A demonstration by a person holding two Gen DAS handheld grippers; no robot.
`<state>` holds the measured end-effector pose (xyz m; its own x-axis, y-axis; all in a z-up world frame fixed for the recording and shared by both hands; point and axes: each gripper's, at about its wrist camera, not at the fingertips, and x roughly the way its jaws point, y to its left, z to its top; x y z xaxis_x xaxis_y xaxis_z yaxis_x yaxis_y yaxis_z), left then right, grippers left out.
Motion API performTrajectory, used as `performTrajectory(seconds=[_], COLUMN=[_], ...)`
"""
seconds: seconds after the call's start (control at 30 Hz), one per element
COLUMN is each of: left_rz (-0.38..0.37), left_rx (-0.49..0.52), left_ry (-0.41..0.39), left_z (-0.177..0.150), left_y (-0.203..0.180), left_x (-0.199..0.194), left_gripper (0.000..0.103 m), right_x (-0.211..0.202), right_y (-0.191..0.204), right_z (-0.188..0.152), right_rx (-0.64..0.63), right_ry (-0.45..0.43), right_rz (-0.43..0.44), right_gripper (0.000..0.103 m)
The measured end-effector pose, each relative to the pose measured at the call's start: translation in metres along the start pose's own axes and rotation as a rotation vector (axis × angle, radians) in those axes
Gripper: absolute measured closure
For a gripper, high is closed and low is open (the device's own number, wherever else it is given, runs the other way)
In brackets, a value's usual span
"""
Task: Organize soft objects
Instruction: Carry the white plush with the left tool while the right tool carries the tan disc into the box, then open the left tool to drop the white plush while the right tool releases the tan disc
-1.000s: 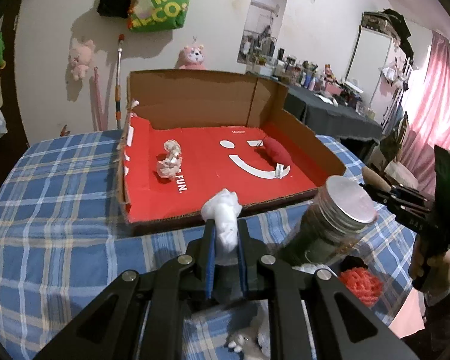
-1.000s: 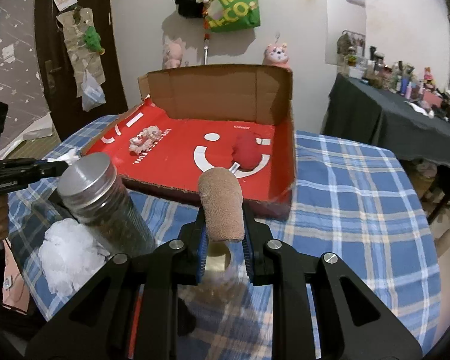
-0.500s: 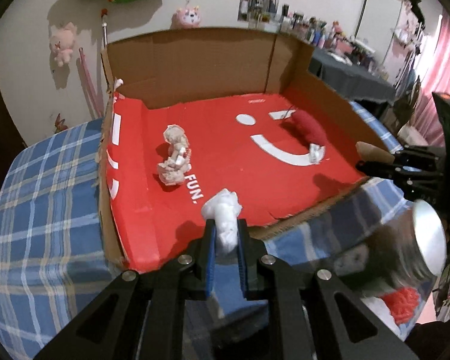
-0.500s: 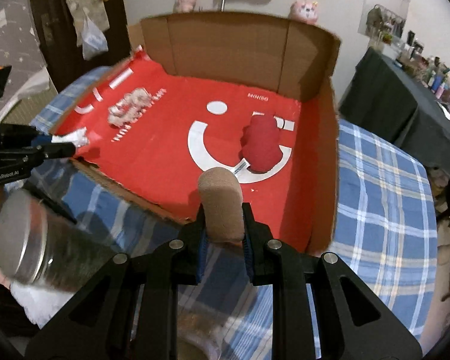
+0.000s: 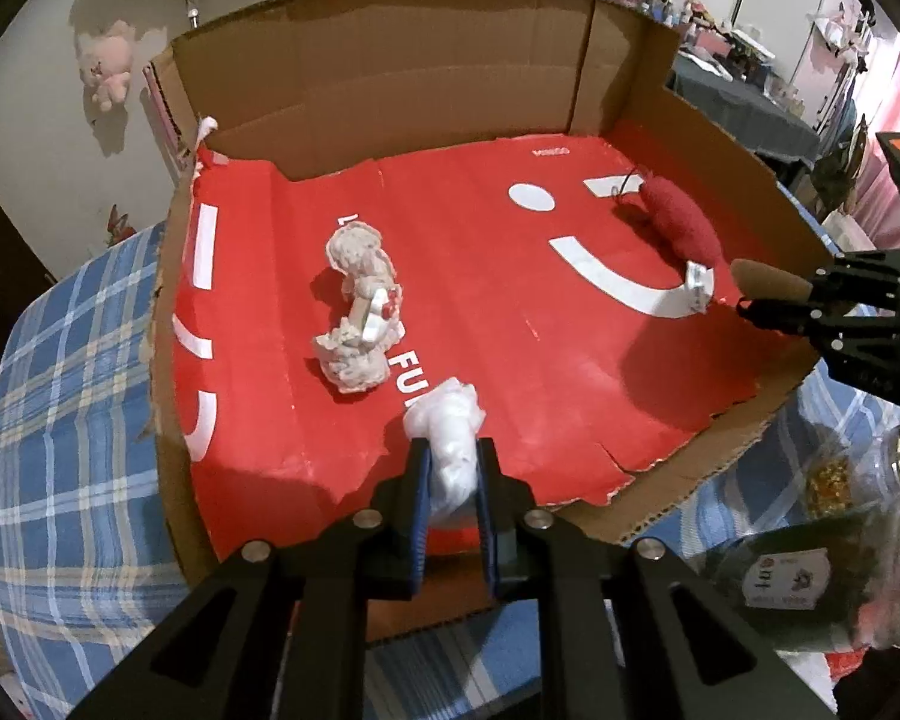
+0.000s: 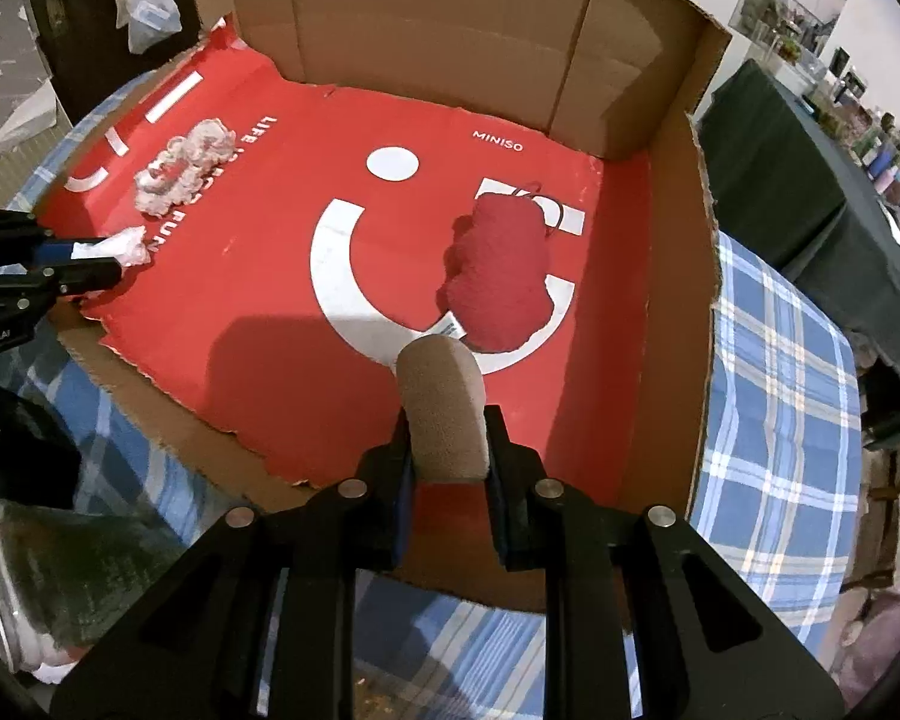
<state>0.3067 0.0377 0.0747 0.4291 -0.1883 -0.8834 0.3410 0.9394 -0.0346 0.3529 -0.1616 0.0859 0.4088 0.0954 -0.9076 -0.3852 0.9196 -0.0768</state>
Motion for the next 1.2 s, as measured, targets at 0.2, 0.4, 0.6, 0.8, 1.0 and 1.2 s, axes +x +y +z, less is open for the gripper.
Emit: performTrajectory(seconds=[0.2,0.4,0.6,0.8,1.0,1.2], left_rz=[0.016,0.016,0.016,0.007,-0.008,0.0], left_rx=[0.002,-0.002,-0.002,0.003,0.007,0.009], left_ry=[0.012,0.006,0.007,-0.001,-0.02,-0.07], left_z=[0.001,0.001,0.001,0.001,0.001,0.0], left_y=[0.001,0.005,0.004,0.004,0.001,-0.003], left_x=[0.008,0.011,0.012,0.01,0.004,-0.014], left_gripper=[0.087,0.083,0.074,0.061,0.048,0.034], right_x=[0.008,0.013,0.016,0.018,0.014,-0.004], right_y=[0.002,0.0,0.002,0.006,0.01,0.01], right_z=[0.002,0.003,0.007,0.007,0.008,0.006], right_rx=[-0.015,-0.011,-0.016,-0.027,-0.038,-0.034], right_ry=[0.019,0.032,0.032,0.032,0.017,-0.019], right_rz=[-0.017,-0.028,-0.028,0.003,-0.017,-0.033], right_gripper=[0.084,0.08,0.075,0.053,0.05,0.036])
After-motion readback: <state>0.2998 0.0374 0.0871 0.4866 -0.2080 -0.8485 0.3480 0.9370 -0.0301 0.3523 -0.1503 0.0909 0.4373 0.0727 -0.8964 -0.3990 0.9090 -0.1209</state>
